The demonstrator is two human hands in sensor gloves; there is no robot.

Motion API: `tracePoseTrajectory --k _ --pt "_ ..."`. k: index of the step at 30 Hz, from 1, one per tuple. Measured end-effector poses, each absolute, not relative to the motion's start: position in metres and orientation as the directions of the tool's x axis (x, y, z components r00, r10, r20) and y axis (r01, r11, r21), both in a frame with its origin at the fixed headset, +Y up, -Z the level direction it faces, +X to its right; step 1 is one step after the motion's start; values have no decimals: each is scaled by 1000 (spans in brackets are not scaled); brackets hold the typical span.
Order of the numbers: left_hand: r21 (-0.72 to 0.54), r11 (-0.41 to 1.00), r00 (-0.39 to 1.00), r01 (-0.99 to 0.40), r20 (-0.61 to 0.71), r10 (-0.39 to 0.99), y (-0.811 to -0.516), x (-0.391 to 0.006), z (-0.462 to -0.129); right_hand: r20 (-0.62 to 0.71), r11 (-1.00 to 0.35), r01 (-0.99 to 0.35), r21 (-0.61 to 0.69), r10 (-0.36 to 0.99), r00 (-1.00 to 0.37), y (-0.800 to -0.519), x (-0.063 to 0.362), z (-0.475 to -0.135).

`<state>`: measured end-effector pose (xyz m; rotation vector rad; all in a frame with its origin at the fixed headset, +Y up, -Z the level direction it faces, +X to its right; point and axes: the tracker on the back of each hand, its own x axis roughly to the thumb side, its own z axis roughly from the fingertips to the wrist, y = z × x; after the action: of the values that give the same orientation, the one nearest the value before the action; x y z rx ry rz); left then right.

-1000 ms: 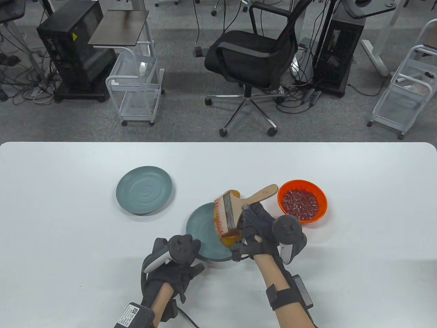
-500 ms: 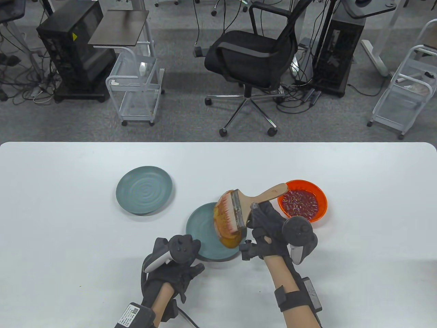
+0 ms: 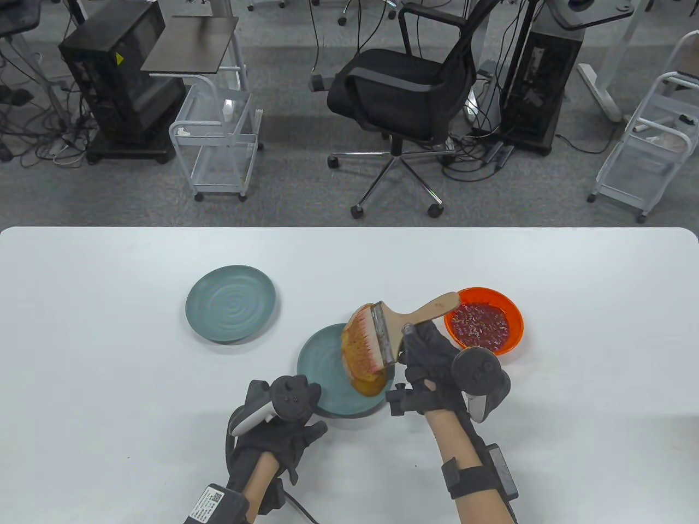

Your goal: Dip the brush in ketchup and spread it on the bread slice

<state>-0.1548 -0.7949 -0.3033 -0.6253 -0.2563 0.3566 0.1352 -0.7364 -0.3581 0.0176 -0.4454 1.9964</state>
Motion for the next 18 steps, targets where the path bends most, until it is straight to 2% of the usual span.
tracePoseTrajectory --k 2,5,9,10,15,18 --pt "-609 753 906 -250 126 403 -795 -155 -303 213 -439 -850 -291 837 -505 -737 132 -359" --pt "-610 753 907 -246 129 401 -795 -156 -304 255 -533 -755 -383 724 -641 -727 141 -357" --pt "-611 754 909 -241 130 396 -795 -155 -304 259 -507 -714 -482 696 -669 -715 155 -354" --pt "-611 753 908 -244 128 398 -795 -156 -304 259 -489 -727 -482 713 -651 -716 156 -354" --pt "-611 752 909 -246 124 398 -795 -155 -303 211 -353 -882 -311 880 -426 -737 134 -358" --pt "-610 755 909 -243 128 396 -795 -155 -303 139 -357 -894 -271 904 -403 -742 126 -359"
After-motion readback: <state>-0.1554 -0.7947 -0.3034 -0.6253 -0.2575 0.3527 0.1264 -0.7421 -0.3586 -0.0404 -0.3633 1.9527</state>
